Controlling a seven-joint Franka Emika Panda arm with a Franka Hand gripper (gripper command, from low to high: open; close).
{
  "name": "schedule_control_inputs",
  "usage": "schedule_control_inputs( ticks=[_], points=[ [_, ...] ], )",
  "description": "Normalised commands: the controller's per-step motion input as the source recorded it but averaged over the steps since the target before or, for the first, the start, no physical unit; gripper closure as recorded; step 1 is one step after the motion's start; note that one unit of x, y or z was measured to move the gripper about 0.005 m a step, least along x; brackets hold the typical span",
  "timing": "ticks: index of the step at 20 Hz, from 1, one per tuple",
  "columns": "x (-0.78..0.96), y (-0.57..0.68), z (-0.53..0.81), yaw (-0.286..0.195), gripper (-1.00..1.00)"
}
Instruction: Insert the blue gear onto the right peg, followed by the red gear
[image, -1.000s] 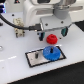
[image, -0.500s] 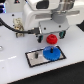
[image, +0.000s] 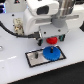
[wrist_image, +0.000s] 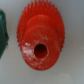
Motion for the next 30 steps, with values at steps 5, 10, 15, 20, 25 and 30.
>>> schedule_control_inputs(
  ticks=[5, 10, 15, 20, 25, 30],
  points=[
    [-0.21, 0.11, -0.01, 0.0, 1.0],
    [-0.08, 0.06, 0.0, 0.0, 1.0],
    [-0.17, 0.13, 0.0, 0.0, 1.0],
    [0.01, 0.06, 0.27, 0.0, 1.0],
    [0.24, 0.03, 0.59, 0.0, 1.0],
    [0.46, -0.05, 0.56, 0.0, 1.0]
  ],
)
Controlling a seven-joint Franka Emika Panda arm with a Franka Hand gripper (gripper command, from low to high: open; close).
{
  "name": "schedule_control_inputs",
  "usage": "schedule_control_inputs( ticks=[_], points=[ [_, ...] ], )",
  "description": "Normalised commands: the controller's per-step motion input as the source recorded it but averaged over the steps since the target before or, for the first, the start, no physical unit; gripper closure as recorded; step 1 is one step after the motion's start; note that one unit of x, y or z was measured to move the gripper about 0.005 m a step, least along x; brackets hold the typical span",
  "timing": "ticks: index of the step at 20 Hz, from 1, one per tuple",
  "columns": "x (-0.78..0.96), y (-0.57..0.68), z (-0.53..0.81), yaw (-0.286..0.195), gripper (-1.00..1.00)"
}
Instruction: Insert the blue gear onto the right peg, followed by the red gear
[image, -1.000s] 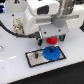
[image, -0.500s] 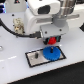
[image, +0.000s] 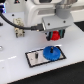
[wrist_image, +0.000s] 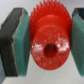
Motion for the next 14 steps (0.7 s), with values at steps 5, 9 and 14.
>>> schedule_control_inputs(
  ticks=[5, 9, 14],
  points=[
    [0.58, -0.18, 0.46, 0.0, 1.0],
    [0.66, -0.13, 0.42, 0.0, 1.0],
    [0.71, -0.13, 0.33, 0.0, 1.0]
  ],
)
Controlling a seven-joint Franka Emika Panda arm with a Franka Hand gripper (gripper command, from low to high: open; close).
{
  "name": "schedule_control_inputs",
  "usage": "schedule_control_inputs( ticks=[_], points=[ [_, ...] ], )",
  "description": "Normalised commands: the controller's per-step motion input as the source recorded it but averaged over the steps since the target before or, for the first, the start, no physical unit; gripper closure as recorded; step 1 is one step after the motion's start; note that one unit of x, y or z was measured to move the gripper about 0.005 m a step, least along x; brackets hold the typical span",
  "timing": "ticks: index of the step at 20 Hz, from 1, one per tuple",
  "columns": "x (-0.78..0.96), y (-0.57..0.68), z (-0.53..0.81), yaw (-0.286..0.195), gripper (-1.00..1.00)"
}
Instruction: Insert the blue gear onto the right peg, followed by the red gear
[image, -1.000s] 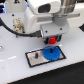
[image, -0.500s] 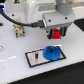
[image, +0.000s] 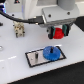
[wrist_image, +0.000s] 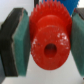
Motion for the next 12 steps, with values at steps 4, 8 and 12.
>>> schedule_control_inputs(
  ticks=[4, 8, 12],
  points=[
    [0.63, -0.18, 0.12, 0.0, 1.0],
    [0.53, -0.15, 0.01, 0.0, 1.0],
    [0.39, -0.1, -0.05, 0.0, 1.0]
  ],
)
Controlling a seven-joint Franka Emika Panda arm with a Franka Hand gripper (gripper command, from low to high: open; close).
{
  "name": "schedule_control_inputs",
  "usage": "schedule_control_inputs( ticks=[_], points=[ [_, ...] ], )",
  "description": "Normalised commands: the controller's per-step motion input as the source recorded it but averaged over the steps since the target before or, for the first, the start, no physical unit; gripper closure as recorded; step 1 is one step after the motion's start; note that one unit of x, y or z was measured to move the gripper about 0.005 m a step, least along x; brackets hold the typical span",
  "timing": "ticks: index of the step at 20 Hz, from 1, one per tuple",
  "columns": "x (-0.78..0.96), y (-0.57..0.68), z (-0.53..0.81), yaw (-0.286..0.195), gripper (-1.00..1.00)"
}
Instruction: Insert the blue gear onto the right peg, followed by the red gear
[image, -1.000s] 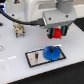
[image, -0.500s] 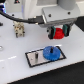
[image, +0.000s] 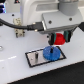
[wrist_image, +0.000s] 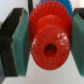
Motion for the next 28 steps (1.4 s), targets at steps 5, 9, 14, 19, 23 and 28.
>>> schedule_control_inputs(
  ticks=[5, 9, 14, 19, 23, 28],
  points=[
    [0.19, -0.01, -0.11, 0.0, 1.0],
    [0.07, -0.08, -0.21, 0.0, 1.0],
    [0.06, -0.13, -0.11, 0.0, 1.0],
    [0.0, -0.07, 0.29, 0.0, 1.0],
    [0.14, -0.17, -0.15, 0.0, 1.0],
    [0.17, -0.22, -0.18, 0.0, 1.0]
  ],
)
